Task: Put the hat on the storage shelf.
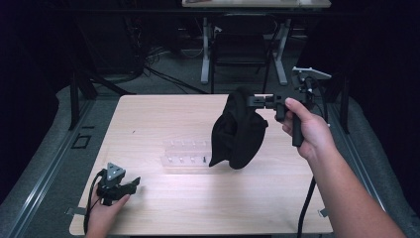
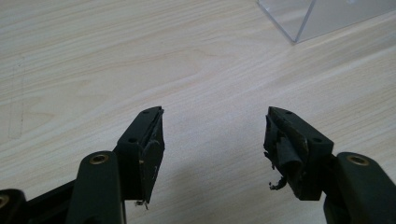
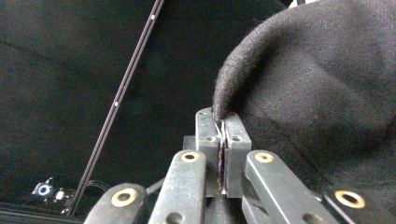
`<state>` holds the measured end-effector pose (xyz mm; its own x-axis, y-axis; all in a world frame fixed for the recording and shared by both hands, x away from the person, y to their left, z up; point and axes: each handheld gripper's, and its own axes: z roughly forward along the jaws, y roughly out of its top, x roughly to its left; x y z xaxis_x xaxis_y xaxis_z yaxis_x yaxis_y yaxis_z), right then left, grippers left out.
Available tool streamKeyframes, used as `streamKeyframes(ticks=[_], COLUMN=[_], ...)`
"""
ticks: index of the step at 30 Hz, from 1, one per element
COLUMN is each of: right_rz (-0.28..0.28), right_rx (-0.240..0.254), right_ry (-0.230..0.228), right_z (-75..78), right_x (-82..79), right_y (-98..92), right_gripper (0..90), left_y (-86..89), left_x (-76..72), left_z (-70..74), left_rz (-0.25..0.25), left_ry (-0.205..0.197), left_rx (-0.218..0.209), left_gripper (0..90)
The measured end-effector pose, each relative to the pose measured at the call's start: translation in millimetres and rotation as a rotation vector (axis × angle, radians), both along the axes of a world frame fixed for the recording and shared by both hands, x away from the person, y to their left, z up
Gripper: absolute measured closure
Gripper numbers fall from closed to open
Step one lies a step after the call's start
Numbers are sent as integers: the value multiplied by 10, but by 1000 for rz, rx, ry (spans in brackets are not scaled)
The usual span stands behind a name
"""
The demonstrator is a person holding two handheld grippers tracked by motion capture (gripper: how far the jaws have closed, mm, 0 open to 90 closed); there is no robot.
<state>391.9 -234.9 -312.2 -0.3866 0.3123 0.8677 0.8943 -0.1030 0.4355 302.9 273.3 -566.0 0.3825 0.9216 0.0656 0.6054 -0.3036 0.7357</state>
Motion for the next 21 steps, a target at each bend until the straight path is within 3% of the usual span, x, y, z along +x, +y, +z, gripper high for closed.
streamKeyframes(ticks=[21], right_rz=[14], right_rx=[-3], right_ry=[30], right_z=[-178], right_x=[275], right_y=[236], right_gripper=[884], left_y=[-87], left_x=[-36], left_z=[72], left_rz=[-36], left_ry=[-15], left_rx=[-21], left_gripper=[411])
